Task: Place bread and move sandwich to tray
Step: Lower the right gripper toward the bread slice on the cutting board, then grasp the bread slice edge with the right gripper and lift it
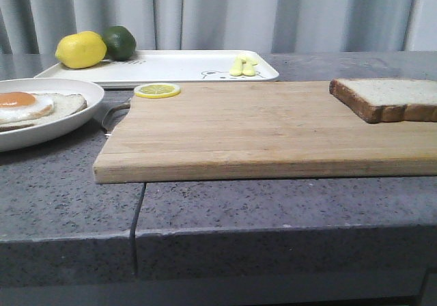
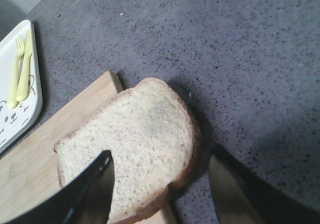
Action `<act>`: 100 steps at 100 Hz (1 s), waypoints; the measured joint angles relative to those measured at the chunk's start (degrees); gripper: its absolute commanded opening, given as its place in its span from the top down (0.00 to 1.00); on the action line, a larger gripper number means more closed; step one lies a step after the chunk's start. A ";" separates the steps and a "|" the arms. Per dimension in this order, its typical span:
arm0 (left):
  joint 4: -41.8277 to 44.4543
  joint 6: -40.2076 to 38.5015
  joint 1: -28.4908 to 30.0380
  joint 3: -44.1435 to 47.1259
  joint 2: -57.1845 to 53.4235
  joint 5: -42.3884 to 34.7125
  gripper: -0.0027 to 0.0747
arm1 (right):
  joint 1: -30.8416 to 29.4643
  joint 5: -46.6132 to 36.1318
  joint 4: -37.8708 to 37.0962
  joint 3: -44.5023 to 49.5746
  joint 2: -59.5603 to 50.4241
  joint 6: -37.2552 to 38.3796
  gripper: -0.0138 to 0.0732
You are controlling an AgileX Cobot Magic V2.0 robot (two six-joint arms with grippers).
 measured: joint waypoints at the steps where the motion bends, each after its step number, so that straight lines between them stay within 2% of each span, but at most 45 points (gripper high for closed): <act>1: 0.00 0.00 0.00 0.00 0.00 0.00 0.52 | 0.00 -0.14 0.31 0.00 0.20 0.00 0.34; 48: 0.00 0.00 0.00 0.00 0.00 0.12 0.52 | 0.00 -5.74 4.91 -0.21 10.25 0.13 0.34; 100: 0.00 0.00 0.00 0.00 0.00 0.12 0.52 | 0.00 -6.94 7.20 -0.54 11.47 0.18 0.34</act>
